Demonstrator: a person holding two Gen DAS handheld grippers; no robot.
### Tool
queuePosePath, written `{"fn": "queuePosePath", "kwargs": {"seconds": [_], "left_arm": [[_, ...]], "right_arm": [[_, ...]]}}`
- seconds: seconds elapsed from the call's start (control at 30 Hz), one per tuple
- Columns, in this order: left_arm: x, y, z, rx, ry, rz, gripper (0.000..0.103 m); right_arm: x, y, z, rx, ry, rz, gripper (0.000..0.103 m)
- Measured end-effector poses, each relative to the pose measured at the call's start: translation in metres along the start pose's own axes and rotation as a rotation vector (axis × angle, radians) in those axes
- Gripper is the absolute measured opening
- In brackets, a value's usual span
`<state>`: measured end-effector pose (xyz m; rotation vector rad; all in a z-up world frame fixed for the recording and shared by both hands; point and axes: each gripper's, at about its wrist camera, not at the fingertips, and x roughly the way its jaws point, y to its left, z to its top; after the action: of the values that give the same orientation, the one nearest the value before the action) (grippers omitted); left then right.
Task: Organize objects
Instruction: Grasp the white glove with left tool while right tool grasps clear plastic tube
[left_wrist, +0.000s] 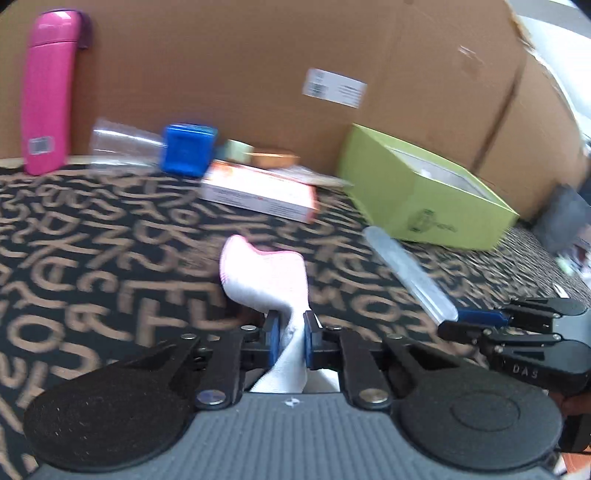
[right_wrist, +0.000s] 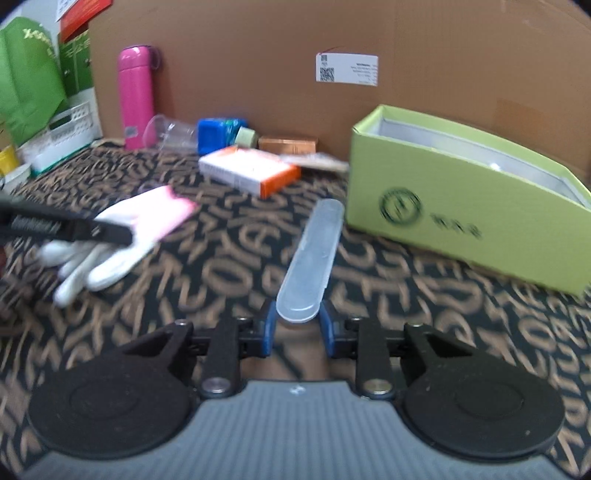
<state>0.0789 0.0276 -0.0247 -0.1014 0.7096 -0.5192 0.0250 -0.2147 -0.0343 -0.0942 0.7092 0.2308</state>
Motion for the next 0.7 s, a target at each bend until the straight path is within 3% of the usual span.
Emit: {"fn": "queuePosePath", "kwargs": {"seconds": [0.07, 0.13, 0.27, 0.47, 0.53, 0.7], "left_arm": [[0.003, -0.015, -0.003, 0.043, 0.005, -0.004, 0.012], [0.004, -0.025, -0.005, 0.077, -0.005, 0.038, 0.015], [0.01, -0.026, -0.001, 0.066, 0.011, 0.077, 0.035], [0.017, -0.025, 0.005, 0.043, 0.017, 0.092, 0.036], [0.019, -0.029, 0.005, 0.069, 0.028, 0.081, 0.03], [0.024, -0.042, 0.003, 0.145, 0.025, 0.113, 0.03]], "right_arm": [[-0.013, -0.005, -0.008, 0.018, 0.008, -0.003, 0.025], [-0.023, -0.009, -0.01, 0.038, -0.004, 0.003, 0.026], [-0.024, -0.009, -0.001, 0.027, -0.07, -0.015, 0.051], [0.012, -0.003, 0.013, -0.013, -0.055, -0.002, 0.051], [0.022, -0.003, 0.016, -0.008, -0.045, -0.011, 0.051], [0.037, -0.01, 0.02, 0.042, -0.05, 0.004, 0.05]]}}
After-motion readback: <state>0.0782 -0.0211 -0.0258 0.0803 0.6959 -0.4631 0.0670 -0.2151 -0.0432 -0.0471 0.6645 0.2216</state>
